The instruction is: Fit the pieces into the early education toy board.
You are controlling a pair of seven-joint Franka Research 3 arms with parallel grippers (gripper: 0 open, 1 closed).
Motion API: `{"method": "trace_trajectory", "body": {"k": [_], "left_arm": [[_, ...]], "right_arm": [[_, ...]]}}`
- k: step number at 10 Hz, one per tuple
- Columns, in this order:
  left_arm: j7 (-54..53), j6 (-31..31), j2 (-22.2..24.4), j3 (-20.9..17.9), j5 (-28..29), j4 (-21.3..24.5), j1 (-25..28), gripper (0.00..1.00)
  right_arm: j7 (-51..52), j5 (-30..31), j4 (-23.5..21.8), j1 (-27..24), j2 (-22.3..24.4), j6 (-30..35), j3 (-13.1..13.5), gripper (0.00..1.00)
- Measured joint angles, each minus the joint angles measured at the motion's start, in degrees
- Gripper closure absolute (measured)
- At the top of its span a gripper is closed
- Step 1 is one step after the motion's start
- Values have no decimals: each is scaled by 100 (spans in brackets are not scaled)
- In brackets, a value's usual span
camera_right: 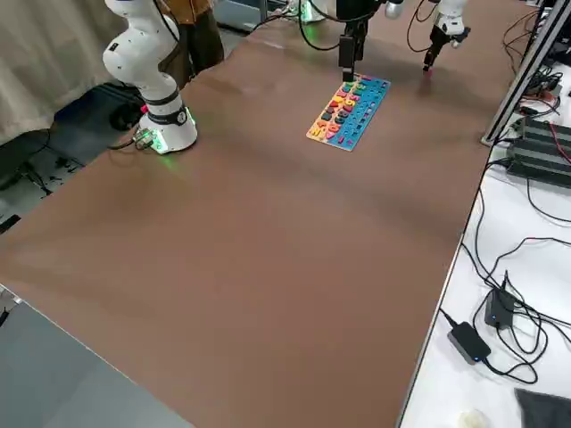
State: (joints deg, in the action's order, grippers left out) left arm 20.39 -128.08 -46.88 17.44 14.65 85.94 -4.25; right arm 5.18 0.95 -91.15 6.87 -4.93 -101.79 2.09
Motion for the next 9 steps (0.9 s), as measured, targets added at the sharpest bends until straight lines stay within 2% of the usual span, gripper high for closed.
{"method": "trace_trajectory", "body": {"k": [6,9], "left_arm": [[0,-72,-46,-5,12,36,-9,54],[0,-110,-87,-9,32,36,-9,62]], "right_arm": [[3,1,-4,-102,0,168,93,0],[8,2,-3,-138,0,172,80,0]]}}
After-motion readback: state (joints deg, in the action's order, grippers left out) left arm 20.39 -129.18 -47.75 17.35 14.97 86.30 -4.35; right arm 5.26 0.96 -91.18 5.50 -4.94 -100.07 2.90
